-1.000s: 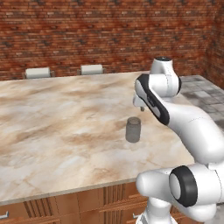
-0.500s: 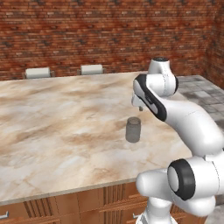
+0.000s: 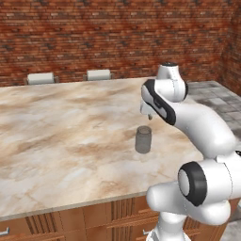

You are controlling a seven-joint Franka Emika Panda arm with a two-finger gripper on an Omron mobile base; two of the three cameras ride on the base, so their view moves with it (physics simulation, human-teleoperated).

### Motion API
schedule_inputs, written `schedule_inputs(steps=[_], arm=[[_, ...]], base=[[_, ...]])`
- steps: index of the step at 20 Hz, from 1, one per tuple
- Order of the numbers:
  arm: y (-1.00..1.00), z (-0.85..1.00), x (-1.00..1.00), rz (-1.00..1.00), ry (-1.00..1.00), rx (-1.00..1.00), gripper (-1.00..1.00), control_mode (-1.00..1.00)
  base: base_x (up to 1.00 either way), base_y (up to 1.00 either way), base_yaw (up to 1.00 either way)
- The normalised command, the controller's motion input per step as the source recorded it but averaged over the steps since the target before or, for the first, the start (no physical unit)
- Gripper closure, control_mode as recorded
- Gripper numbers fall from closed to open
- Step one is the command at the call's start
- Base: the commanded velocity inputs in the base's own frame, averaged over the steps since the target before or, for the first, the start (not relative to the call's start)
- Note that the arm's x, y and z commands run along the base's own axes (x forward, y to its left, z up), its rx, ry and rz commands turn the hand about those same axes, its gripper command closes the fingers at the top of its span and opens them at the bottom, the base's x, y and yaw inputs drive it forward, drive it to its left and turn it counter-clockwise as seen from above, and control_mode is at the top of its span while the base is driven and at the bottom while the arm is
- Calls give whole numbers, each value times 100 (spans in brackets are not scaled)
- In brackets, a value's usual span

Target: Pick the jar and bowl and place them in the sink. Then turn on the water.

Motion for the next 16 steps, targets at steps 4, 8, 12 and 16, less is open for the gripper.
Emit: schedule_inputs(steps=[4, 8, 12, 16], arm=[[0, -5, 17, 0, 5, 0, -100, -100], [0, -4, 21, 0, 6, 0, -100, -100], [0, -6, 23, 0, 6, 0, -100, -100], [0, -7, 24, 0, 1, 0, -100, -100]], base=[[0, 0, 0], [0, 0, 0], [0, 0, 0], [0, 0, 0]])
